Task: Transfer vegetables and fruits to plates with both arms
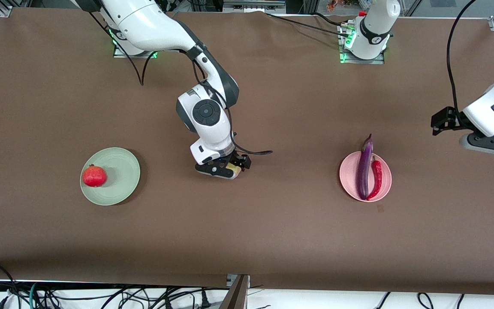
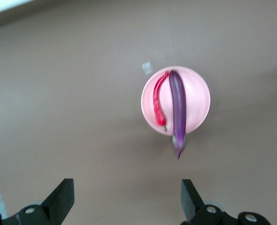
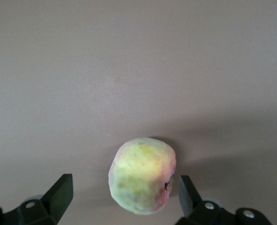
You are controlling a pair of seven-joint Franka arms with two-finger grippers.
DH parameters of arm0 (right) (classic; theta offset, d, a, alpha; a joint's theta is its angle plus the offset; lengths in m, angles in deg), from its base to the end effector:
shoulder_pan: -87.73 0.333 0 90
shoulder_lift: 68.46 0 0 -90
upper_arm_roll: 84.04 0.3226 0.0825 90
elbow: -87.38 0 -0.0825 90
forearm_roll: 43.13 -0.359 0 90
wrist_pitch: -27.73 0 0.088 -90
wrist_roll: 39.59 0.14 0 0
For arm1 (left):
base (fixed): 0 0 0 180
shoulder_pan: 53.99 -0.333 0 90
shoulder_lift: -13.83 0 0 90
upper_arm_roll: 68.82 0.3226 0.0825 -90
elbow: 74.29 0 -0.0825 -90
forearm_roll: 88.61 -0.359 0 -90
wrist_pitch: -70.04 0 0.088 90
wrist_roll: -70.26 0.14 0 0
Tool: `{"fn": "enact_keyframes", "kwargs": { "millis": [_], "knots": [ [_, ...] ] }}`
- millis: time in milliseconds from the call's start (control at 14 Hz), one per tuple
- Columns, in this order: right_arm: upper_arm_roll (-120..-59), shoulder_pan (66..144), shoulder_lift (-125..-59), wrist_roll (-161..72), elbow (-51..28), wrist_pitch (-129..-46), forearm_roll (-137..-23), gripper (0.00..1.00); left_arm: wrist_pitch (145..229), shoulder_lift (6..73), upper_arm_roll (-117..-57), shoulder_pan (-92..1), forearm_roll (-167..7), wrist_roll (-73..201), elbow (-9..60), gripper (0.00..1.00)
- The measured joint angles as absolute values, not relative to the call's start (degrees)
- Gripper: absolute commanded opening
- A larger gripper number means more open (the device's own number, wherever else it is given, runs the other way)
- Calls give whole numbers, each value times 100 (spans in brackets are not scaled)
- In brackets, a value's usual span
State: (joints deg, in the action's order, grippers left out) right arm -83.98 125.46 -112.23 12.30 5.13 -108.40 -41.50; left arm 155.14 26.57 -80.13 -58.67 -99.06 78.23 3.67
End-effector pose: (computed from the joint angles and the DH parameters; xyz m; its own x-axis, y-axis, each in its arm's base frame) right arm 0.5798 0.4482 0.2421 0.9647 -0.2316 0.1257 -0.2163 -0.9684 -0.1242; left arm 0.5850 -0.0283 0.5632 0.9658 -0.2343 -0.1109 -0.2474 -0.9609 -0.1245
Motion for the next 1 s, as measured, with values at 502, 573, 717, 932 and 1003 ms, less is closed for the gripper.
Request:
{"fn": "enact_keyframes", "kwargs": {
  "millis": [502,573,717,932,1003],
  "knots": [
    [-8408,12581,-11395,1229,514,-10859,-3677,100,16819,1177,-7192,-5218,-9067,7744,2382,100],
    [-8408,12613,-11448,1229,514,-10914,-3675,100,16824,1123,-7178,-5216,-9067,7702,2446,100],
    [-8408,12654,-11522,1229,514,-11054,-3675,100,16823,1129,-7171,-5215,-9067,7628,2477,100],
    [-8410,12701,-11592,1229,514,-11123,-3666,100,16813,1139,-7172,-5208,-9067,7581,2495,100],
    [-8410,12718,-11596,1229,515,-11127,-3655,100,16791,1139,-7172,-5208,-9067,7505,2495,100]
  ]
}}
